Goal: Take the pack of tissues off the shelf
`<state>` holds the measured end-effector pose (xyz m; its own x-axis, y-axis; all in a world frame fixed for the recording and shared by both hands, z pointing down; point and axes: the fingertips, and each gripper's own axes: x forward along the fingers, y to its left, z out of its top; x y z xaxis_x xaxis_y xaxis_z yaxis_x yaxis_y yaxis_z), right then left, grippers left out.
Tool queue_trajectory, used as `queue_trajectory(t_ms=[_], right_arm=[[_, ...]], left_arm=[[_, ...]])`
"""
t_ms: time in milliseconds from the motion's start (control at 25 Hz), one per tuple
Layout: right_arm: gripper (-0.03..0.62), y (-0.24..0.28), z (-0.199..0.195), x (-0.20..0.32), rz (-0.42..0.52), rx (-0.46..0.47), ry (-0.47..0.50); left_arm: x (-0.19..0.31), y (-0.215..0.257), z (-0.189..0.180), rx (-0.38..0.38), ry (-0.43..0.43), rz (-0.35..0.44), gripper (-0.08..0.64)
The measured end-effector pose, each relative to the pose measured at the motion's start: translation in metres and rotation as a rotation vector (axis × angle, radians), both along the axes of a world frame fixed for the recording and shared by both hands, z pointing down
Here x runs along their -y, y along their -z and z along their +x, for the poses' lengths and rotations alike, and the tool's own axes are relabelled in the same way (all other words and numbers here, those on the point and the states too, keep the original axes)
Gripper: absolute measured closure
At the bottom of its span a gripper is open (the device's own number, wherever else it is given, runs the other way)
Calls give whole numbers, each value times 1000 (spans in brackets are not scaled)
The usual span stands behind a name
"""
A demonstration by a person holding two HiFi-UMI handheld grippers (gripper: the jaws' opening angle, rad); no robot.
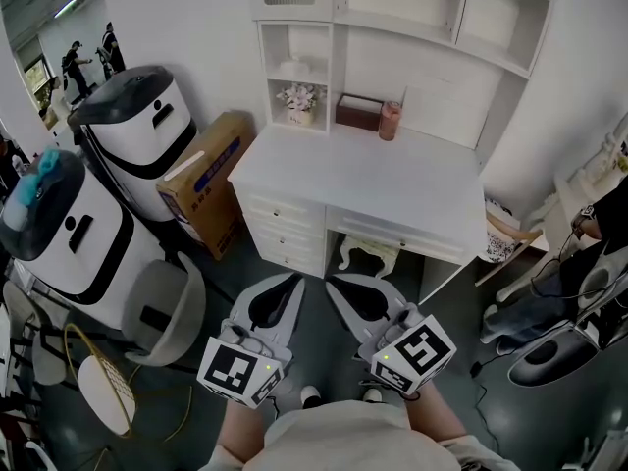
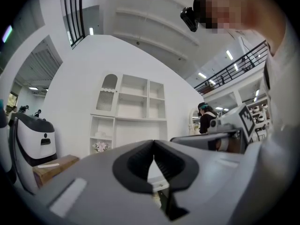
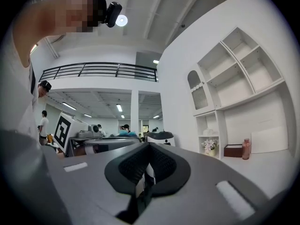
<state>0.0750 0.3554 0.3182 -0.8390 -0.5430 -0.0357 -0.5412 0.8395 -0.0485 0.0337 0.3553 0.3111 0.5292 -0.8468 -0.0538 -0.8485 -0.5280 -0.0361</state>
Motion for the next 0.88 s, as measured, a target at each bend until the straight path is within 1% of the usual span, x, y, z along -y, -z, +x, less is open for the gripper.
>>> queue_trajectory(t_ms=[120, 280, 360, 480, 640, 880], right_arm=[[592, 2, -15, 1, 15, 14, -4], [592, -1, -31, 2, 12, 40, -23], [592, -4, -35, 2, 13, 33, -40], [592, -8, -36, 6, 16, 7, -64], [592, -12, -34, 19, 1, 16, -89], [592, -14, -35, 61, -4, 18, -87]], left_arm=[[2, 2, -15, 19, 4, 18, 560], [3, -1, -35, 42, 8, 36, 560], [4, -2, -42, 45, 4, 47, 558], [12, -4, -44, 41, -10, 51, 558], [25, -11, -44, 44, -27, 43, 558], [65, -15, -46, 25, -29, 29, 558]])
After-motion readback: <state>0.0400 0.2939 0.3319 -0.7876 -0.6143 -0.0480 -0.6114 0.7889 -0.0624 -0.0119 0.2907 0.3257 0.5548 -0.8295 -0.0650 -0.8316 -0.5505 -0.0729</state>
